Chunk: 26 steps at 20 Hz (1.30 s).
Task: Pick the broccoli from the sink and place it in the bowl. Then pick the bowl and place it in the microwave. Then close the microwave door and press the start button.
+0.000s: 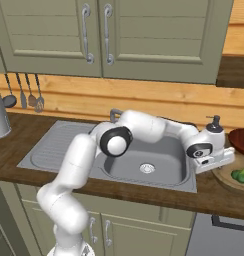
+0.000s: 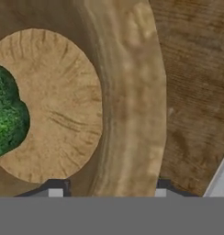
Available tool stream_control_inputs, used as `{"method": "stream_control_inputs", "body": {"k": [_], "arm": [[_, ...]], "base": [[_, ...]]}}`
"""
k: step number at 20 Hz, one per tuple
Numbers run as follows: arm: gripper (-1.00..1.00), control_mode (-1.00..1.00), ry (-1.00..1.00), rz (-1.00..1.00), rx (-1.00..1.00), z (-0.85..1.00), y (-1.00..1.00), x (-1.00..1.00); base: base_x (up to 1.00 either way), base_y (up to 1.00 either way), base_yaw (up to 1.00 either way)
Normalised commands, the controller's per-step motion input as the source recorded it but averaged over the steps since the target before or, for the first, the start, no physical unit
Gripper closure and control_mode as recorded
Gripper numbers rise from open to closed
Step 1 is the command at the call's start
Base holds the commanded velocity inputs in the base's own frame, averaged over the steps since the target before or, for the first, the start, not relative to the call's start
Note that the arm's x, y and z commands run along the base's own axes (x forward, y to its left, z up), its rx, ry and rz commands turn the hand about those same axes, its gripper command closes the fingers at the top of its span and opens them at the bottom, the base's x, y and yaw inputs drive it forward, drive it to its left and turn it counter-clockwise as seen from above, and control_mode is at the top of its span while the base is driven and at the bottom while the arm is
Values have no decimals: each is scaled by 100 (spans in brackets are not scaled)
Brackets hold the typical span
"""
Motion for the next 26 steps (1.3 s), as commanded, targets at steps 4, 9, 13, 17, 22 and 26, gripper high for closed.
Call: {"method": "stream_control_inputs", "body": {"k": [4,9,13,17,22,26], "arm": [[100,-100,1,0,0,-8,-5,0],[100,-100,4,0,0,-16,-1,-24],[100,-100,-6,0,-4,13,31,-52],[100,-100,0,0,-2,32,13,-47],[100,-100,-1,10,0,26,7,-68],[100,-100,0,15,0,47,26,-66]], "base": [[0,0,0],[0,0,0],[0,0,0],[0,0,0],[0,0,0],[0,0,0]]}}
